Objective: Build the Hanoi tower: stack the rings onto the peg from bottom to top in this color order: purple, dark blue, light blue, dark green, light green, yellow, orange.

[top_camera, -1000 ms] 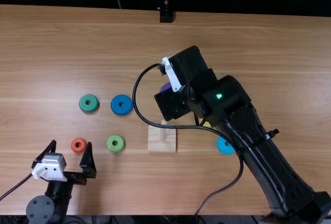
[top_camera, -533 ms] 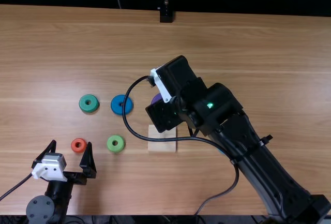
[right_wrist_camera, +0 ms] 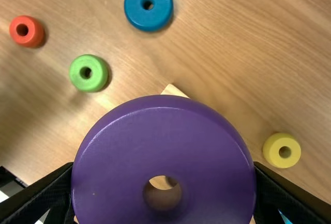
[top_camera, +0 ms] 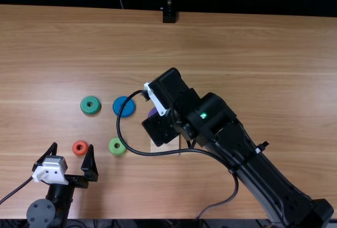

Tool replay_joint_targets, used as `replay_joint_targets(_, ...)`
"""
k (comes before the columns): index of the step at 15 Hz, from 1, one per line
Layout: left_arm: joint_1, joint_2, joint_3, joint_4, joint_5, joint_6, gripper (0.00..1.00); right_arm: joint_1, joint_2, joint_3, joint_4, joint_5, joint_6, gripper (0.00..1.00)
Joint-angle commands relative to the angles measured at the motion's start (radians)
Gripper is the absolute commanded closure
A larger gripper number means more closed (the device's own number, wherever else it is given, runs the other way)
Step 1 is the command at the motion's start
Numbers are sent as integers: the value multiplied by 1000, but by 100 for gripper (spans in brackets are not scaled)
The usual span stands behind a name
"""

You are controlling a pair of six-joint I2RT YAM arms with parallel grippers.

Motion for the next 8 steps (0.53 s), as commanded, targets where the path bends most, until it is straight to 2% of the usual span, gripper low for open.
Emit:
replay_joint_targets(1,11,-11,-30,-5,19,8,0,6,-39,-21,2,-3,5,100)
replay_joint_targets(8,11,-11,-30,-5,19,8,0,-3,-39,-68,4,-2,1,100)
